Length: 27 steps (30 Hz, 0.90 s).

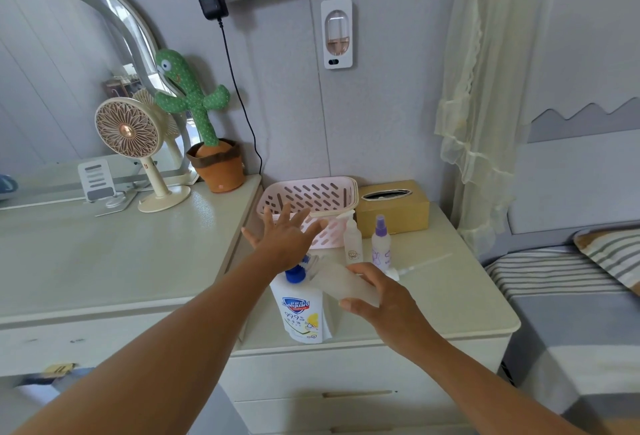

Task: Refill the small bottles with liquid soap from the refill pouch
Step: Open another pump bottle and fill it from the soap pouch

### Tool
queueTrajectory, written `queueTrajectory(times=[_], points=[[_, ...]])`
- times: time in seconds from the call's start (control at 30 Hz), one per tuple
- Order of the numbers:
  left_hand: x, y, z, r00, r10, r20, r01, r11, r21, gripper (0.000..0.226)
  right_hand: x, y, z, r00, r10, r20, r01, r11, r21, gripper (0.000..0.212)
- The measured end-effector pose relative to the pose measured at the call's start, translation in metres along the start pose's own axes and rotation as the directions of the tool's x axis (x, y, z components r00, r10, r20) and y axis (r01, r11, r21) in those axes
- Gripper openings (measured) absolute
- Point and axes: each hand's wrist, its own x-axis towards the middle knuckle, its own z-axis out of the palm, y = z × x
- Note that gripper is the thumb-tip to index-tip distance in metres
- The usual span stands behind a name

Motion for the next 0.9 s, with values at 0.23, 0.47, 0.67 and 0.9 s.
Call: queueTrajectory(times=[0.23,0.47,0.67,0.9], points=[[-0.001,-0.002,0.011,1.0,-0.01,0.004,0.01,0.999,-0.03,0.061,0.0,0.005,0.005,1.0,0.011,0.004,-0.011,1.0,0.012,0.038],[0.0,0.001,-0.002,1.0,-0.001,0.003,0.001,1.0,0.022,0.064,0.001,-0.001,0.002,1.0,-0.003,0.004,0.003,1.0,-0.013,0.04],[0.001,-0.001,0.004,1.0,-0.006,0.001,0.006,0.999,-0.042,0.065,0.002,0.001,0.003,1.0,0.001,0.006,-0.001,1.0,-0.001,0.04],[-0.001,-0.001,0.008,1.0,-0.017,0.012,0.018,0.998,-0.052,0.063,0.001,0.002,0.005,1.0,0.021,0.001,-0.021,1.0,-0.003,0.041]])
